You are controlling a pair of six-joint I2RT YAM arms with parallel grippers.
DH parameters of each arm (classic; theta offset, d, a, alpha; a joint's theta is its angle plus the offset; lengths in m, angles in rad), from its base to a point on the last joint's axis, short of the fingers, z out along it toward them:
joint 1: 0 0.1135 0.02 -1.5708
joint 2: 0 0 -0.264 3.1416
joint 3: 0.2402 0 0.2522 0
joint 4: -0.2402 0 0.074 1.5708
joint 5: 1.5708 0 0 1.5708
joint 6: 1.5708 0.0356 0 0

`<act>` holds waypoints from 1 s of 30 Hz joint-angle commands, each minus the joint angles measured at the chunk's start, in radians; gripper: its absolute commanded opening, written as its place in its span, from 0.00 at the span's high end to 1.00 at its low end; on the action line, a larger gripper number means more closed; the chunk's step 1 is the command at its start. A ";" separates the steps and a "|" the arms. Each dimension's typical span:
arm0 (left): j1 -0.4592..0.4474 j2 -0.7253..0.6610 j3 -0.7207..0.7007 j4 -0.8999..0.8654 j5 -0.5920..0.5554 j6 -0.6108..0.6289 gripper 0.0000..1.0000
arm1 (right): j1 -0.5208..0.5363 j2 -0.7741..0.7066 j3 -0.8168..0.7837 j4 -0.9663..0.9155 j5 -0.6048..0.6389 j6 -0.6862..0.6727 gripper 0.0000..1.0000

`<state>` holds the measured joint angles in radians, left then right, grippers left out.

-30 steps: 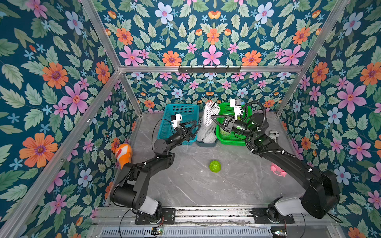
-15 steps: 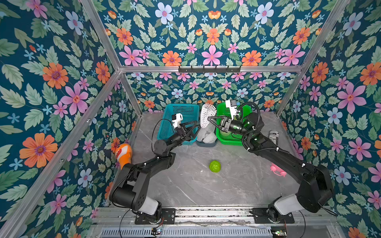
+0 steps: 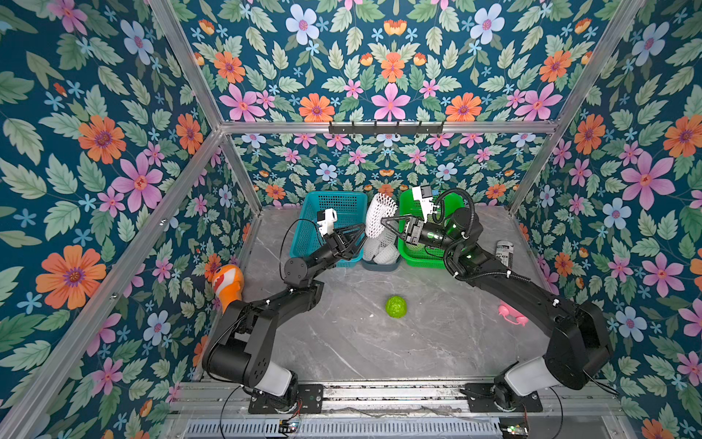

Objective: Sleeve custard apples in foam nets
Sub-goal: Open the foam net.

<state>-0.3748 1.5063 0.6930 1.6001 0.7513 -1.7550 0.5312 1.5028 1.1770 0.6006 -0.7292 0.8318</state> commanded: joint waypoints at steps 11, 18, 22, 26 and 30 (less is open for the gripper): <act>0.000 0.024 -0.005 0.119 0.016 -0.014 0.87 | 0.009 -0.058 0.008 -0.173 0.061 -0.175 0.85; -0.003 0.017 0.004 0.118 0.041 -0.021 0.54 | 0.019 -0.046 0.006 -0.129 0.097 -0.156 0.86; -0.017 0.017 0.002 0.118 0.054 -0.020 0.53 | 0.025 -0.041 0.004 -0.093 0.115 -0.136 0.85; -0.019 0.022 -0.009 0.118 0.049 -0.021 0.58 | 0.025 -0.048 0.000 -0.094 0.143 -0.136 0.86; -0.021 0.022 -0.013 0.119 0.047 -0.023 0.59 | 0.025 -0.058 -0.001 -0.107 0.156 -0.148 0.86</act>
<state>-0.3954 1.5288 0.6811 1.6005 0.7872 -1.7767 0.5552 1.4555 1.1767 0.4671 -0.5922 0.6861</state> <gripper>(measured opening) 0.408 0.140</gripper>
